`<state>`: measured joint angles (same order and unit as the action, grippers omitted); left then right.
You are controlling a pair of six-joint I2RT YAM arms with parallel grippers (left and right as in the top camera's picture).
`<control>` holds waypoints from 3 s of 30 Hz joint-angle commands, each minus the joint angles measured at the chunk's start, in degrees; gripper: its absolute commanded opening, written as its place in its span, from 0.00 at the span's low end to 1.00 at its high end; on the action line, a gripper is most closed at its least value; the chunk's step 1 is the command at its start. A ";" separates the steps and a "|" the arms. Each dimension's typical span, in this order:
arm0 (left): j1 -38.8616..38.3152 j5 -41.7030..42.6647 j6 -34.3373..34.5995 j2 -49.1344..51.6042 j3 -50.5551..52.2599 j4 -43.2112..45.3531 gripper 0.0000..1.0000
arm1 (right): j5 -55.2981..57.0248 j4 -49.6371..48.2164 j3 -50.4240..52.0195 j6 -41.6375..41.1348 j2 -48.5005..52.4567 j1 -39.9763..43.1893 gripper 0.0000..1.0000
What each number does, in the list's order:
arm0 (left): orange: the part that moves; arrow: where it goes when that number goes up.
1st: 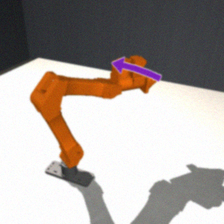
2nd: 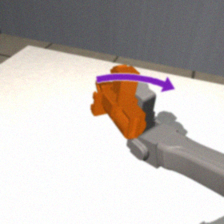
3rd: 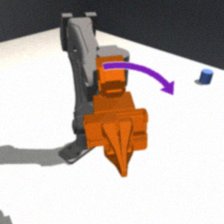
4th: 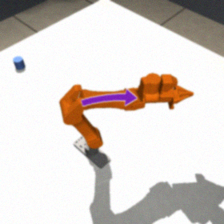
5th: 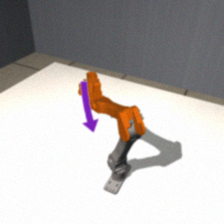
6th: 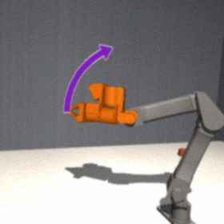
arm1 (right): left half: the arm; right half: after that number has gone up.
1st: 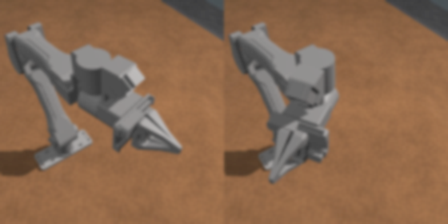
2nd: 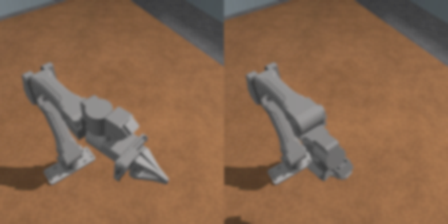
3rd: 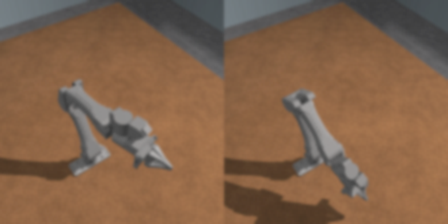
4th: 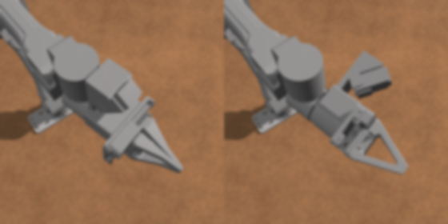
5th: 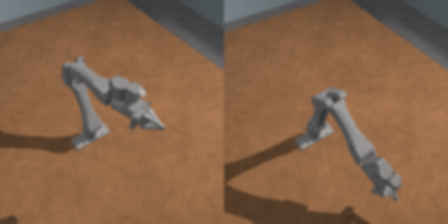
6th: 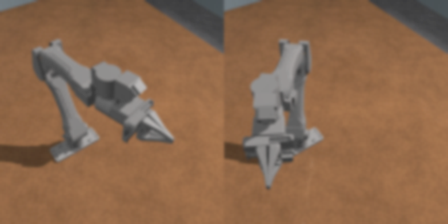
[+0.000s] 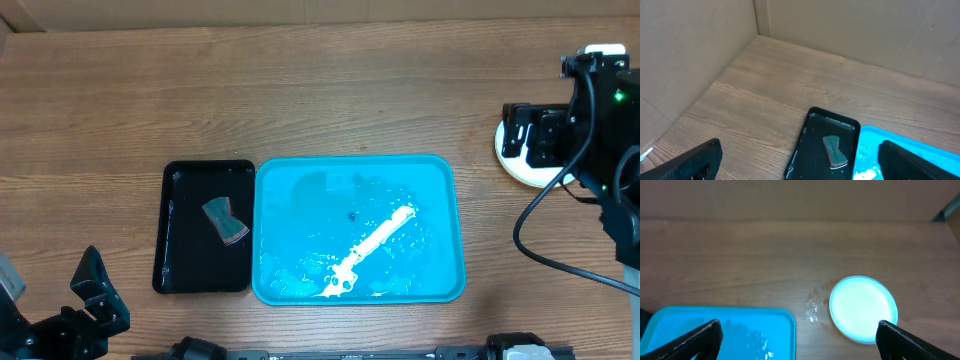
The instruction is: Clean dirty plates on tray and stack at the side
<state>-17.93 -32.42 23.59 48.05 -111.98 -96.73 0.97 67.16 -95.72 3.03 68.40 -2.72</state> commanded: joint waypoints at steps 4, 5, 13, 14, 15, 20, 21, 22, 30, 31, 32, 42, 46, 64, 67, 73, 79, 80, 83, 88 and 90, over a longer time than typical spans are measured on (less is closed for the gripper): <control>-0.37 -0.98 -0.48 0.31 0.20 -0.07 1.00 | -1.88 -10.12 4.50 0.00 -8.59 -0.26 1.00; -0.37 -0.98 -0.48 0.31 0.20 -0.04 1.00 | -2.47 -12.55 6.51 0.00 -10.62 -0.26 1.00; -0.37 -0.98 -0.48 0.31 0.20 -0.04 1.00 | -6.29 -37.31 35.52 -0.22 -33.73 -0.26 1.00; -0.37 -0.98 -0.48 0.31 0.20 -0.04 1.00 | -7.21 -40.37 39.04 -0.22 -36.30 -0.26 1.00; -0.37 -0.98 -0.48 0.31 0.20 -0.07 1.00 | -8.46 -44.11 43.12 -0.22 -39.23 -0.26 1.00; -0.37 -0.98 -0.48 0.31 0.20 -0.07 1.00 | -12.76 -57.92 59.17 -0.22 -50.01 -0.26 1.00; -0.37 -0.98 -0.48 0.31 0.20 -0.04 1.00 | -13.25 -60.78 62.49 -0.22 -51.82 -0.26 1.00; -0.37 -0.98 -0.48 0.31 0.20 -0.07 1.00 | -13.66 -63.32 65.20 -0.22 -53.09 -0.26 1.00; -0.37 -0.98 -0.48 0.31 0.20 -0.07 1.00 | -17.81 -80.63 82.84 -0.24 -57.07 -0.26 1.00; -0.37 -0.98 -0.48 0.31 0.20 -0.07 1.00 | -17.81 -82.42 84.56 -0.24 -57.07 -0.28 1.00; -0.37 -0.98 -0.48 0.31 0.20 -0.07 1.00 | -17.81 -84.35 86.14 -0.24 -57.07 -0.28 1.00; -0.37 -0.98 -0.48 0.31 0.20 -0.07 1.00 | -17.59 -90.12 92.94 -1.51 -59.82 -0.28 1.00; -0.37 -0.98 -0.48 0.31 0.20 -0.07 1.00 | -17.55 -85.31 93.53 -1.51 -65.57 -0.26 1.00; -0.37 -0.98 -0.48 0.31 0.20 -0.07 1.00 | -9.99 -67.08 95.27 -11.47 -68.24 -0.61 1.00; -0.37 -0.98 -0.48 0.31 0.20 -0.04 1.00 | -9.70 -63.76 95.27 -10.29 -68.24 -1.16 1.00; -0.37 -0.98 -0.48 0.31 0.20 -0.04 1.00 | -9.77 -62.99 95.27 -7.02 -68.24 -1.79 1.00; -0.37 -0.98 -0.48 0.31 0.20 -0.07 1.00 | -9.79 -62.95 95.27 -7.13 -68.24 -1.81 1.00; -0.37 -0.98 -0.48 0.31 0.20 -0.07 1.00 | -9.81 -62.97 95.27 -7.69 -68.24 -1.81 1.00; -0.37 -0.98 -0.48 0.31 0.20 -0.07 1.00 | -9.79 -63.14 95.27 -7.72 -68.24 -1.81 1.00; -0.37 -0.98 -0.48 0.31 0.20 -0.07 1.00 | -9.79 -63.14 95.27 -7.72 -68.24 -1.81 1.00; -0.37 -0.98 -0.48 0.31 0.20 -0.04 1.00 | -9.79 -63.14 95.27 -7.72 -68.24 -1.81 1.00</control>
<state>-17.93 -32.42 23.59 48.05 -111.77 -96.88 -9.54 4.32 -1.06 -4.67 0.69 -4.23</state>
